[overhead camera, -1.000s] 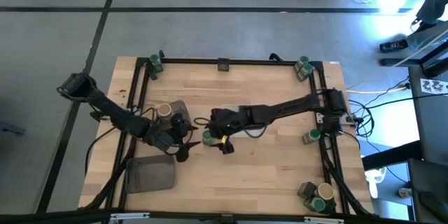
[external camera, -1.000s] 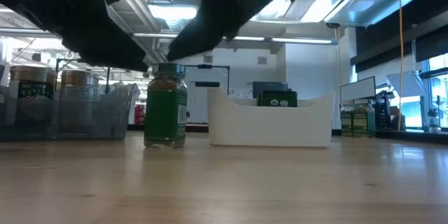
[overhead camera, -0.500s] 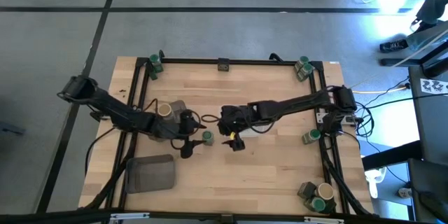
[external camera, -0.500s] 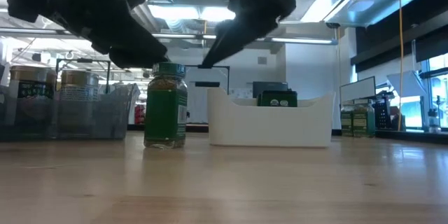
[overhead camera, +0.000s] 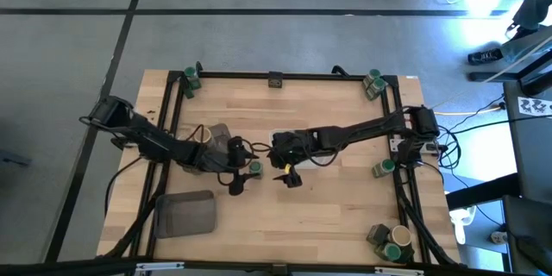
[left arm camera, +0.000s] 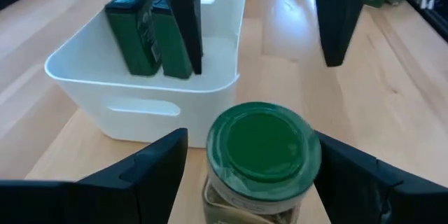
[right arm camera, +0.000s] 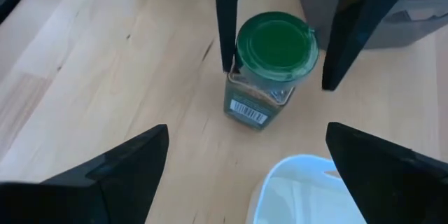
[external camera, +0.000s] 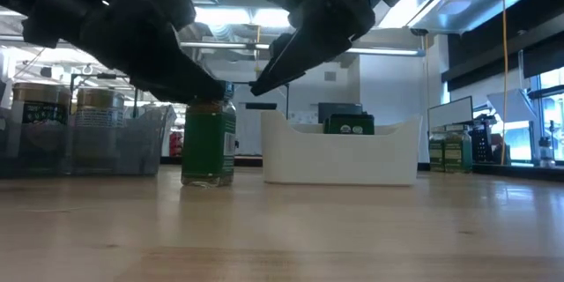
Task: Sort spices by type
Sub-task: Put the green seasoning bottle into the bottom black bin
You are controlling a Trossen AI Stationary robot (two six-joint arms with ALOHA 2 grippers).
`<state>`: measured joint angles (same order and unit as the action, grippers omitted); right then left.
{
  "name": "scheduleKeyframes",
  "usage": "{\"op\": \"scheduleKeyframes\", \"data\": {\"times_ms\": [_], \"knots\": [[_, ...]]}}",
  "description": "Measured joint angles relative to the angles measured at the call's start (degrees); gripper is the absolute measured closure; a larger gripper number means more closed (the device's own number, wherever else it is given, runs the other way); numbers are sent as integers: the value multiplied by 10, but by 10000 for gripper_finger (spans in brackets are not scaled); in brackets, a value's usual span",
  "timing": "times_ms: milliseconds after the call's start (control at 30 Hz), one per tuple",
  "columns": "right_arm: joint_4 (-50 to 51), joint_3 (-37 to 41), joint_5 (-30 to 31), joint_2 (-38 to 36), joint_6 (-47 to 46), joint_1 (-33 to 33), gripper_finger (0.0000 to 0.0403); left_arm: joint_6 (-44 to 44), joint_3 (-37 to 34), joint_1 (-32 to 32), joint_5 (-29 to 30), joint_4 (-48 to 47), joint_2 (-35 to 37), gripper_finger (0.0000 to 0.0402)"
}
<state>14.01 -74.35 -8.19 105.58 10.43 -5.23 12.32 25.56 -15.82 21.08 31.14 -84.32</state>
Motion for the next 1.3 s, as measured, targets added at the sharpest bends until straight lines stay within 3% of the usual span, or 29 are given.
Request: {"op": "scheduleKeyframes", "data": {"times_ms": [133, 267, 467, 600, 900, 1167, 1300], "knots": [[0, 0, 0, 0, -1, 0, 17, -1, 0, 1, 0, 2, -11, 141], [4, 0, 0, 0, -1, 0, 17, -17, 0, 2, 1, 29, -9, 200], [24, 0, 0, 0, -1, 0, 17, -16, 10, -12, 2, 5, 28, 204], [30, 0, 0, 0, -1, 0, 17, 4, 33, -37, 0, -84, 108, 204], [24, 0, 0, 0, -1, 0, 17, 92, 134, -123, 19, -409, 265, 204], [-3, 0, 1, 0, -25, 0, 17, 235, 172, -204, 41, -549, 316, 204], [-10, 0, 1, 0, -27, 0, 17, 306, 172, -263, 41, -565, 326, 204]]}}
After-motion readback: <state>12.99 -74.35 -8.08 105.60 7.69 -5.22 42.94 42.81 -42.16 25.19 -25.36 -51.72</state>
